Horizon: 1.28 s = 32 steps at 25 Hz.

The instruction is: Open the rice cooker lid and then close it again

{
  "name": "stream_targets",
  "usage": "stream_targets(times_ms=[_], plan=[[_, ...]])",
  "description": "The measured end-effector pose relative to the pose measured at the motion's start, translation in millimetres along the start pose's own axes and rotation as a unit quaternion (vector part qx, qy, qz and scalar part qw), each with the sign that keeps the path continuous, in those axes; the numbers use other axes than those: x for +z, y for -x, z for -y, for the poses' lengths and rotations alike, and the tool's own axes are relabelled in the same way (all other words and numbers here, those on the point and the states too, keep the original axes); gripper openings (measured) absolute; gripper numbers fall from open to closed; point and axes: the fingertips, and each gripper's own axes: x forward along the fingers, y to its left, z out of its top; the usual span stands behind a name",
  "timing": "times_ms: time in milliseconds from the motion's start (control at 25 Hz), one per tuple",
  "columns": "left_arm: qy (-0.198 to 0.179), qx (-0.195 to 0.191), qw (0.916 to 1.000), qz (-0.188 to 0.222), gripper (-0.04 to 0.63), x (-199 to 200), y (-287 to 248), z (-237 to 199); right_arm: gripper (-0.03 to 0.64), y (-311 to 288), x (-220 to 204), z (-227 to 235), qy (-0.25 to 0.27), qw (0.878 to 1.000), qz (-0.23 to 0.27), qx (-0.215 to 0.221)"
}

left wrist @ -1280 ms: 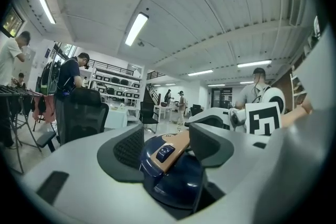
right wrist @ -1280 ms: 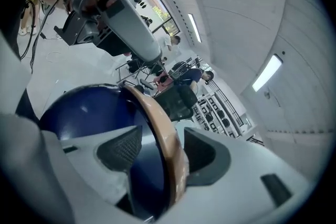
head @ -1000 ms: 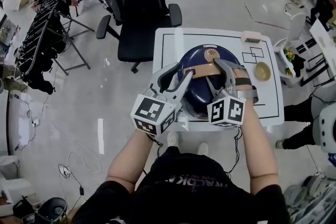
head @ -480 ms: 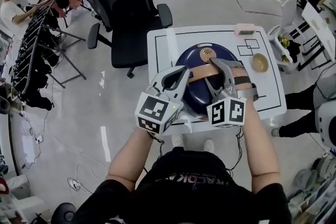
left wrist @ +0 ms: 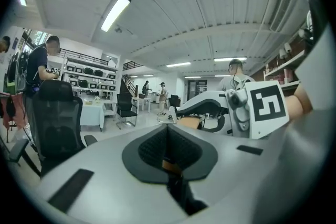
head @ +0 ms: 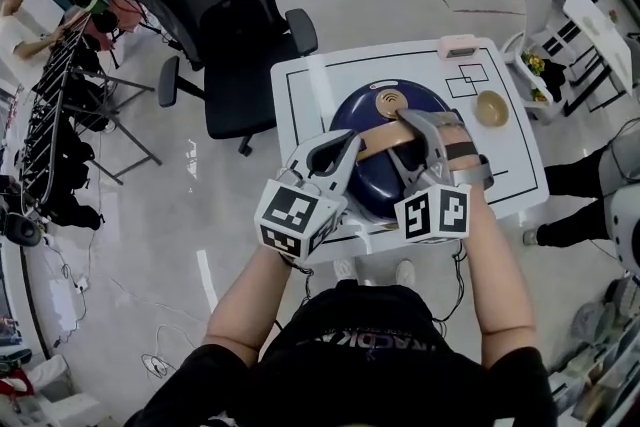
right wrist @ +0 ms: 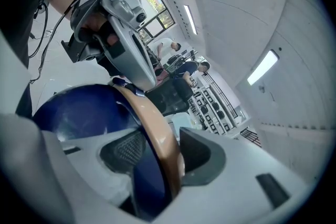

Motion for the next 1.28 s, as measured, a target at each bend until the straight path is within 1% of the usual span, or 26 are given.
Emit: stream_targets(times_ms=[240, 480, 840, 1040, 1280], plan=[[0.008, -0.011, 0.9999, 0.002, 0.002, -4, -1, 2, 0.201, 1, -2, -2, -0.003, 1.0, -0.007, -0.002], [0.018, -0.013, 0.9997, 0.004, 0.002, -2, -1, 0, 0.199, -2, -2, -1, -0.002, 1.0, -0.008, -0.007], [0.008, -0.008, 0.9999, -0.009, 0.002, -2, -2, 0, 0.201, -2, -2, 0, -0.021, 1.0, -0.015, 0.004], [-0.002, -0.004, 0.9997, -0.023, 0.002, 0, -3, 5, 0.202, 1, -3, 1, -0.036, 0.999, -0.015, 0.008], [-0.009, 0.017, 0.9997, -0.012, 0.002, 19, -6, 10, 0.202, 6, -3, 15, -0.07, 0.997, -0.003, 0.018]])
